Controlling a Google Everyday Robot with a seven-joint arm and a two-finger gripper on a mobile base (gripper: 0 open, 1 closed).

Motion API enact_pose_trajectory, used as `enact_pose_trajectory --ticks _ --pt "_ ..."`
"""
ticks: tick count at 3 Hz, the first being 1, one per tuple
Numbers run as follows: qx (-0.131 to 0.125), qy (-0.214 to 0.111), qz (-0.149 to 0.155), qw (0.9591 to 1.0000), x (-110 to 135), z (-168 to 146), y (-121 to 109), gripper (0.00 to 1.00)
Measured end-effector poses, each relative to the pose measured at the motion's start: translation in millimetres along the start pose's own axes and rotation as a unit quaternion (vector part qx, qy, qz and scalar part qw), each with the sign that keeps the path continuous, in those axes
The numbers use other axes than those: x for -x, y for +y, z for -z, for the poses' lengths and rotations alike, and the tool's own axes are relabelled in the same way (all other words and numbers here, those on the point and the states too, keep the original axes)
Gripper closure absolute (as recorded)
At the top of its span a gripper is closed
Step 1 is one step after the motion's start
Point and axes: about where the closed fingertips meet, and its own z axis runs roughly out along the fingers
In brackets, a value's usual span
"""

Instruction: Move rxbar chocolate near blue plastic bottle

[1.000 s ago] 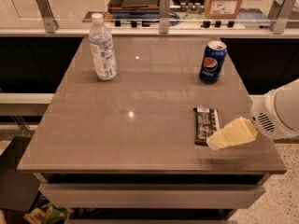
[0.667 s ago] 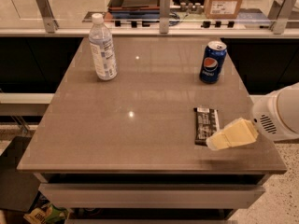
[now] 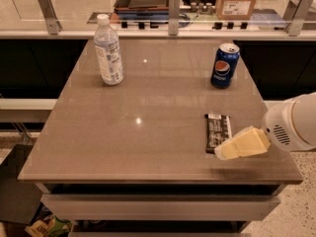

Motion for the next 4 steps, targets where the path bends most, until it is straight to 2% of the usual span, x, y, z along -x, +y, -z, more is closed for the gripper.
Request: enact_pose_trajectory --ticks 1,4 --pt "-0.002 -0.012 0.017 0.9998 5 -23 -5 0.00" --pt "0.013 0.005 0.009 0.9999 4 -43 2 0.00"
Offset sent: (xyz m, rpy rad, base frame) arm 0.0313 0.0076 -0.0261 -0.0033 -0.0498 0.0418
